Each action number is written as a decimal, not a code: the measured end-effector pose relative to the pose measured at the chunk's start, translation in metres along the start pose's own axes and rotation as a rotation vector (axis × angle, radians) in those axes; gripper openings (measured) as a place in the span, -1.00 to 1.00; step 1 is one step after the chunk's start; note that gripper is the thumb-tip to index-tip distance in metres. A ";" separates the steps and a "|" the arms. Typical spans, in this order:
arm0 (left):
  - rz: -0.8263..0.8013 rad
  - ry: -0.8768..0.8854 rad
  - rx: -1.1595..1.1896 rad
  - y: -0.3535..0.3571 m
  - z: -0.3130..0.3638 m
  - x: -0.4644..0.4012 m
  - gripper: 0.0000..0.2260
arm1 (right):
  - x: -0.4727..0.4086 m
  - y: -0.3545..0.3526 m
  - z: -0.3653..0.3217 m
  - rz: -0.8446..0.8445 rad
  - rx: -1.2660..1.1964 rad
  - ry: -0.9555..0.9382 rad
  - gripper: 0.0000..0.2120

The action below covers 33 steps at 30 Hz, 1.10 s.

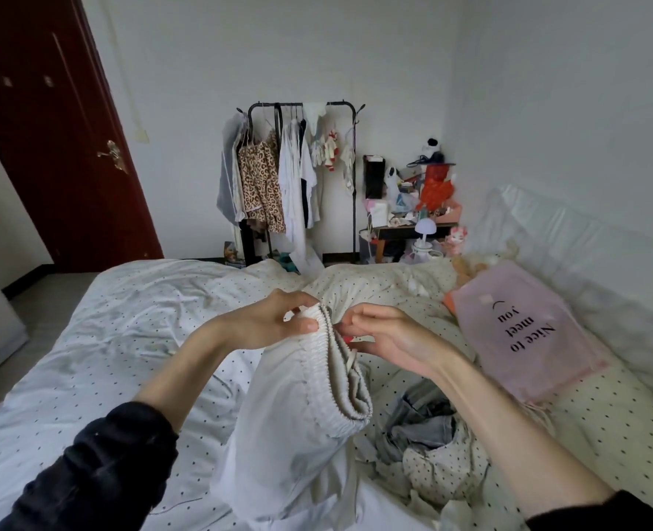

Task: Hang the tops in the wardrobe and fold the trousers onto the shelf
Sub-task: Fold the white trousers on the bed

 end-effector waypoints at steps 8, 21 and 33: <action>0.085 -0.007 0.103 0.009 -0.016 -0.001 -0.70 | 0.010 0.000 0.027 0.018 0.054 0.156 -0.62; 0.538 0.019 0.652 -0.072 0.027 0.000 -0.89 | 0.005 -0.008 -0.006 0.348 0.209 0.022 -0.59; 0.717 0.311 0.343 -0.224 0.163 0.013 -0.78 | -0.027 -0.069 -0.256 0.596 0.284 -0.401 -0.73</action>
Point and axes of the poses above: each hand's wrist, its own x-axis away from the middle knuckle, its own y-axis out of the palm, z = x × y, the point moved 9 cm from there along -x, towards the middle knuckle, and after that the axes turned 8 degrees about x, right-handed, at the moved point
